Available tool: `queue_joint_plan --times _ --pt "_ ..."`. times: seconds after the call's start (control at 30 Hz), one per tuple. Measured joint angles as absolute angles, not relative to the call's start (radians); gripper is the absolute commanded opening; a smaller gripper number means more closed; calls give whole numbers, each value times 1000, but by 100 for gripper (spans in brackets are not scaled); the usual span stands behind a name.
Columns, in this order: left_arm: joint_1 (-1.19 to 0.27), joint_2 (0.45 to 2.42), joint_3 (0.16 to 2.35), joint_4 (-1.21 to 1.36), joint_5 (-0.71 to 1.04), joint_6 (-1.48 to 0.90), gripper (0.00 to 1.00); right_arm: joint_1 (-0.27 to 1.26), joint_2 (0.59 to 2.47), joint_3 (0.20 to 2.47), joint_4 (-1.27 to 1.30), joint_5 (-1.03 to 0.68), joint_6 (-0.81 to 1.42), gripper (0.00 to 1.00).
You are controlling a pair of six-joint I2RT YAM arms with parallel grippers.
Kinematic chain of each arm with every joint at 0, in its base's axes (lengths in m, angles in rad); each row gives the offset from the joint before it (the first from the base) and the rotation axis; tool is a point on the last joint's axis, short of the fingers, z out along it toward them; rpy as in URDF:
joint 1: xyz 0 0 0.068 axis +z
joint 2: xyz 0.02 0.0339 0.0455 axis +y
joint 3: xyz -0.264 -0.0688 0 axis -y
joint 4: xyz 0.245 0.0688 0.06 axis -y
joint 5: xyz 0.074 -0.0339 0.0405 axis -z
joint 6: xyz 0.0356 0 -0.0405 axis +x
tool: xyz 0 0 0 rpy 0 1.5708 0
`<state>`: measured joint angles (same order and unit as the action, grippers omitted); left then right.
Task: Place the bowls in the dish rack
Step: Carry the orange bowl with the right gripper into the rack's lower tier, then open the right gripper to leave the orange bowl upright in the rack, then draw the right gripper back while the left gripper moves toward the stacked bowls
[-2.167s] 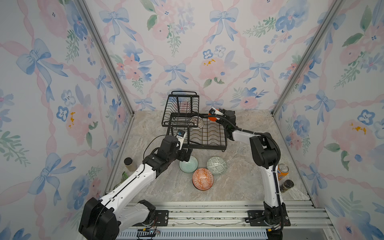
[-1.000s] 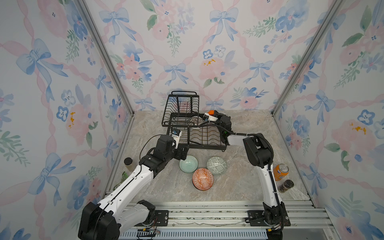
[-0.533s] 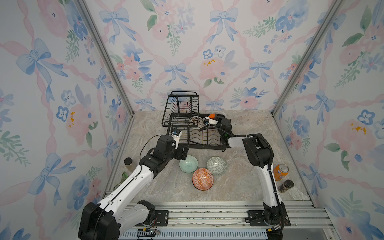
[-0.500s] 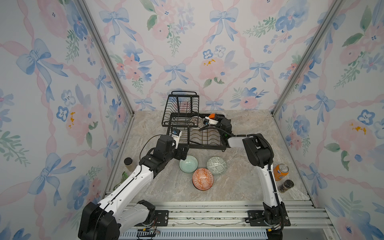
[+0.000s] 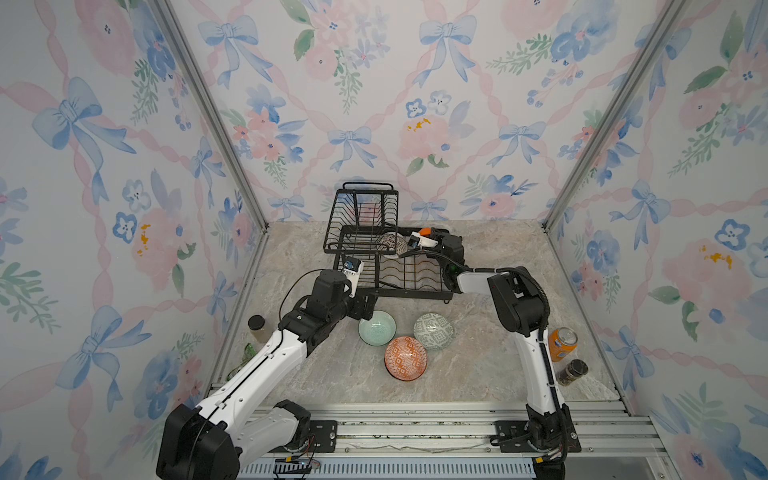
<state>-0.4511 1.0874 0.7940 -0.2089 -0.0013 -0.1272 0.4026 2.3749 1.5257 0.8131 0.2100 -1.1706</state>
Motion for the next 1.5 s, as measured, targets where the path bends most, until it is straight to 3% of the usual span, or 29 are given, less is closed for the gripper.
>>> queue_joint_plan --times 0.1,0.3,0.67,1.1,1.5 --pt "-451 1087 794 -207 1 -127 98 400 2375 1530 780 213 -1136 57" --pt "-450 1087 794 -207 2 -128 98 400 2374 1555 757 221 -1090 100" --pt "-445 1087 794 -206 10 -128 98 400 2294 1545 717 222 -1024 97" --pt "-445 1087 794 -206 -3 -139 98 413 2001 1345 623 282 -821 97" --pt "-536 1070 793 -215 -70 -139 98 467 1638 1341 1 318 -296 97"
